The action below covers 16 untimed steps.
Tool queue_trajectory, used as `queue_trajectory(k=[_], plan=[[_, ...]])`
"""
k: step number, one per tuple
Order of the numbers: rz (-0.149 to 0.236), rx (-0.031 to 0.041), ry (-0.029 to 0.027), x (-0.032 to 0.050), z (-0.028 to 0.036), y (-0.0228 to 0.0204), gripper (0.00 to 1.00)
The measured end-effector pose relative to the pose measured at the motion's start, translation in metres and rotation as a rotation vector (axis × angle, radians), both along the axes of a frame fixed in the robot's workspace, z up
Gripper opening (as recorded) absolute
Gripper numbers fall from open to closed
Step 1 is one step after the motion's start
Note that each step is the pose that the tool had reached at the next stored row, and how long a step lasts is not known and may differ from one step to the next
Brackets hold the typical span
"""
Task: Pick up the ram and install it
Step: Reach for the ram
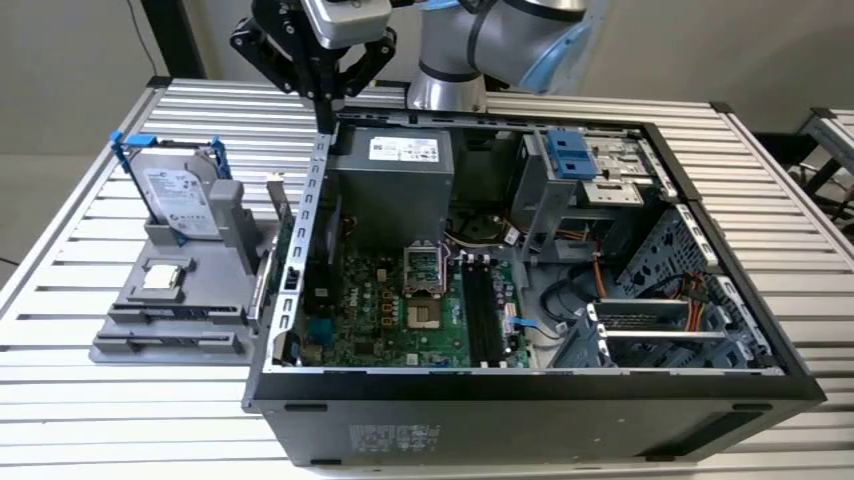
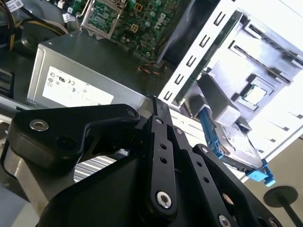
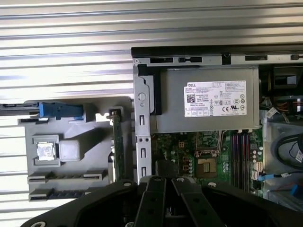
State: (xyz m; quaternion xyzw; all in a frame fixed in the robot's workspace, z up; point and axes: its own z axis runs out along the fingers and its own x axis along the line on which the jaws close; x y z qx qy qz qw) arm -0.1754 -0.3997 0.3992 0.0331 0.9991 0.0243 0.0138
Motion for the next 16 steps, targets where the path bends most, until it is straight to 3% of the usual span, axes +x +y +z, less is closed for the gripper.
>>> queue_trajectory(k=[16], plan=[[0.000, 0.0000, 0.0000, -0.0270, 0.0000, 0.0000, 0.00]])
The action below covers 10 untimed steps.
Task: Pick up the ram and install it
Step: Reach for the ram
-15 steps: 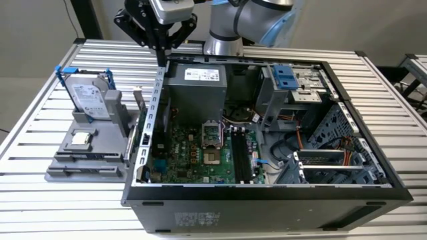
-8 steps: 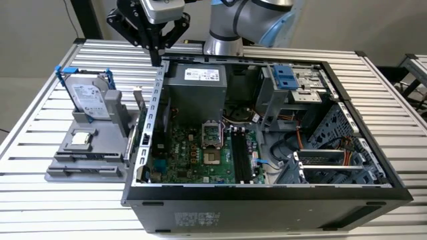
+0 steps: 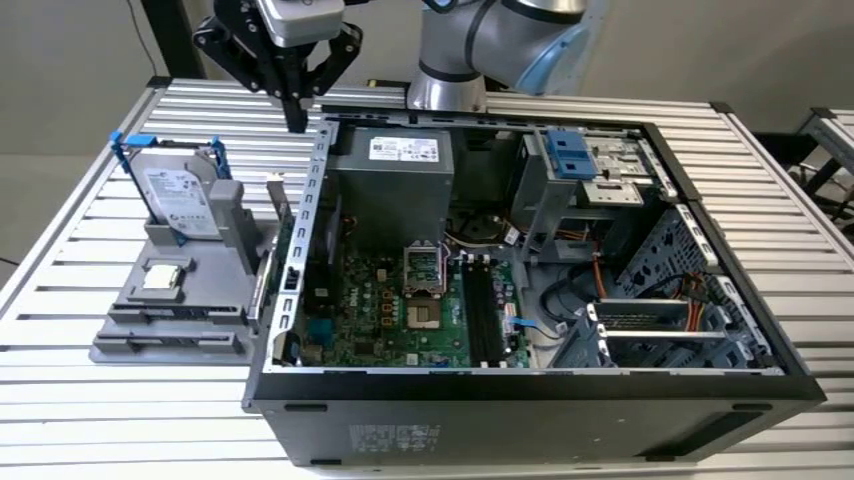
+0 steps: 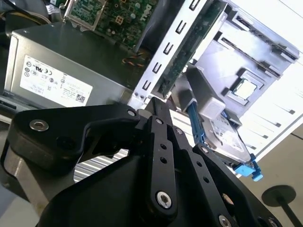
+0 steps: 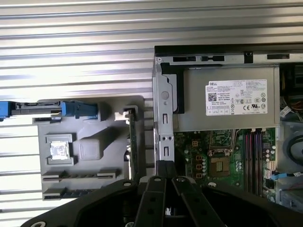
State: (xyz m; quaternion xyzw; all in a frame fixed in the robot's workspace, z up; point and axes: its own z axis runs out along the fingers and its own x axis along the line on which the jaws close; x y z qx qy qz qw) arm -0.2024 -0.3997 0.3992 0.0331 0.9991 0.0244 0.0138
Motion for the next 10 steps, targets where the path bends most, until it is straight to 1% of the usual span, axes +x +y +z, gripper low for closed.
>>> queue_trajectory(k=[10], plan=[[0.000, 0.0000, 0.0000, -0.0182, 0.0000, 0.0000, 0.00]])
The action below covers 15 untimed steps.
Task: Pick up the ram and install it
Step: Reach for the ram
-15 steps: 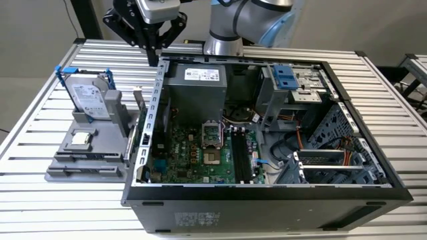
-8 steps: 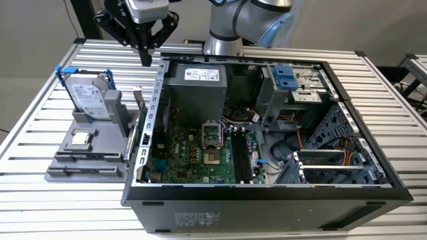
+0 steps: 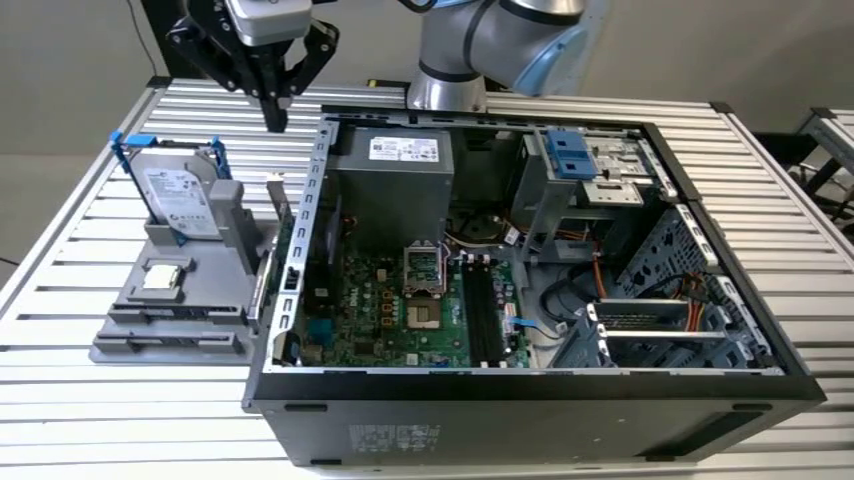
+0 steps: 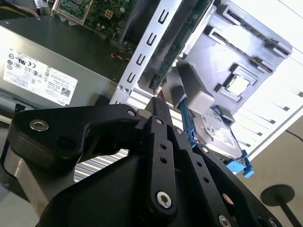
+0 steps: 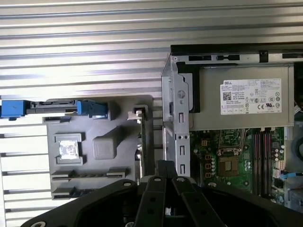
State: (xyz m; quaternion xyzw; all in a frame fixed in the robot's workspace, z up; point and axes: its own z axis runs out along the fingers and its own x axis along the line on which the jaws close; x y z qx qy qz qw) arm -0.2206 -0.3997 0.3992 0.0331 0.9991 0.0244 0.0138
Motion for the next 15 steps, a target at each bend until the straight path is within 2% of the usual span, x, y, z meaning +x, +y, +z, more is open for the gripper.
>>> queue_trajectory(k=[15], plan=[[0.000, 0.0000, 0.0000, -0.0263, 0.0000, 0.0000, 0.00]])
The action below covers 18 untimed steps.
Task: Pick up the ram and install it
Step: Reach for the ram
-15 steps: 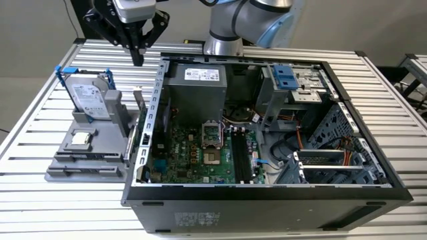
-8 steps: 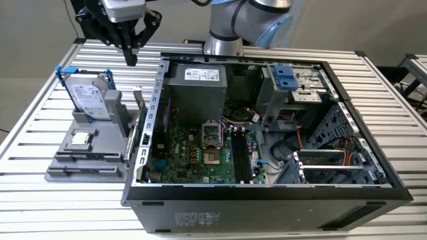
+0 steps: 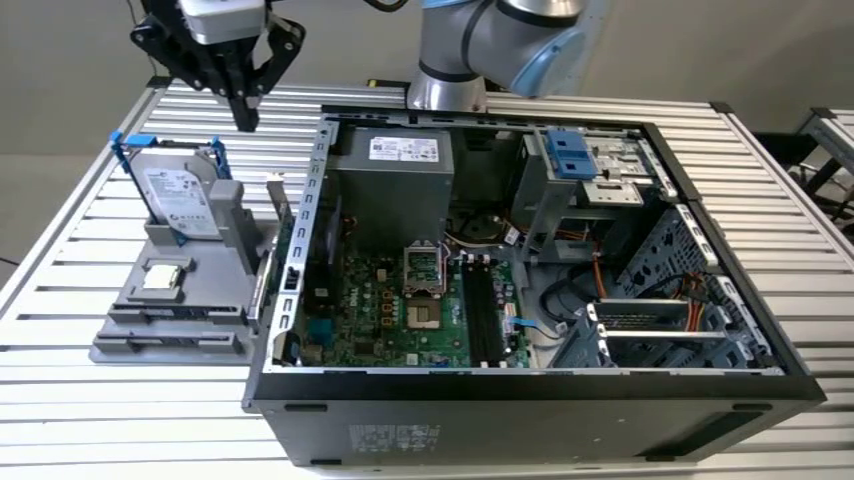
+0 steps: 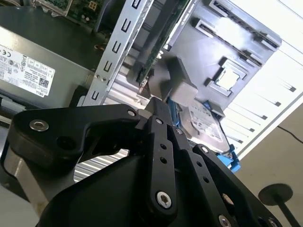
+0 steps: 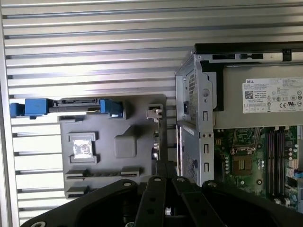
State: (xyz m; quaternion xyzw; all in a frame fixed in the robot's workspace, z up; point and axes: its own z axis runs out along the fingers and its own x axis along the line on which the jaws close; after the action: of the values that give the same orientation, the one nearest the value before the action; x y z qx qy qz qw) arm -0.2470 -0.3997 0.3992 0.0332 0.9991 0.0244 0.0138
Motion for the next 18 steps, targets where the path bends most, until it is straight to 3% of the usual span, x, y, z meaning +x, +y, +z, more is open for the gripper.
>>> queue_trajectory(k=[12, 18], plan=[[0.000, -0.0001, 0.0001, -0.0245, 0.0000, 0.0000, 0.00], [0.000, 0.0000, 0.0000, -0.0432, -0.0001, 0.0000, 0.00]])
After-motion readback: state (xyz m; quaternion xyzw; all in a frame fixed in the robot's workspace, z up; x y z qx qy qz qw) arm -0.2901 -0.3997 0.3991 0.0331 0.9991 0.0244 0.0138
